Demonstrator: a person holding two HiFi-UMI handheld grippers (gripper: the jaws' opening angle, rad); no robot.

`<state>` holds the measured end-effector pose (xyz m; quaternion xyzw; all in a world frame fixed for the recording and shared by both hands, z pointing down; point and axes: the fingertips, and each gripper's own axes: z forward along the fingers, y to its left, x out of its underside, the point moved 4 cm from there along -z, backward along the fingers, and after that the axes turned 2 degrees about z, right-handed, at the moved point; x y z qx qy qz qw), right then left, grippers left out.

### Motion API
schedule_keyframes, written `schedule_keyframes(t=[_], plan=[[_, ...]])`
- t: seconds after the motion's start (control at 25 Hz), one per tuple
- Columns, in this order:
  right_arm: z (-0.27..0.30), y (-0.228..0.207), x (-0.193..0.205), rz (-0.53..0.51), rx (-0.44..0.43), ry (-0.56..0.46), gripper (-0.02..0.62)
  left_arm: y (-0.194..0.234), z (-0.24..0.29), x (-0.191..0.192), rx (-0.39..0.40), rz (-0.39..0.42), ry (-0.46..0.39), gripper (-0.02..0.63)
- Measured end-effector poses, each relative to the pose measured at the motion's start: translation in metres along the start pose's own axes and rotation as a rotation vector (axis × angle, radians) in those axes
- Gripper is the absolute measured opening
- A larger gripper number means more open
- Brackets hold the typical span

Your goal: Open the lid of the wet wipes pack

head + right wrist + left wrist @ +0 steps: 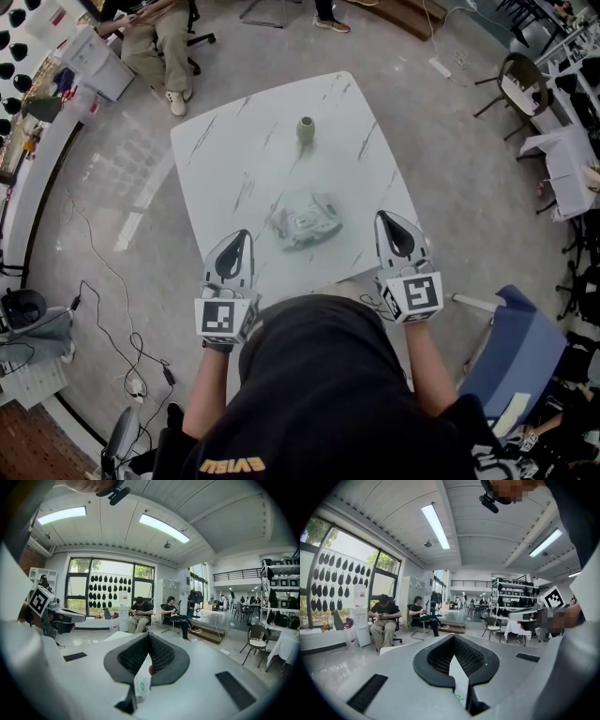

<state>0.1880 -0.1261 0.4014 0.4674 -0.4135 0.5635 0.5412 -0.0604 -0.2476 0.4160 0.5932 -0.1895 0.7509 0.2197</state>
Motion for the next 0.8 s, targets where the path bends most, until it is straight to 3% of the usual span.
schedule_keyframes(t=[0.36, 0.8], plan=[[0.003, 0.006, 0.0, -0.011, -0.013, 0.011, 0.002, 0.012, -0.001, 0.012, -0.047, -0.046, 0.044, 0.017], [0.003, 0.007, 0.007, -0.042, -0.024, 0.048, 0.002, 0.031, 0.008, 0.051, -0.024, -0.123, 0.106, 0.018]])
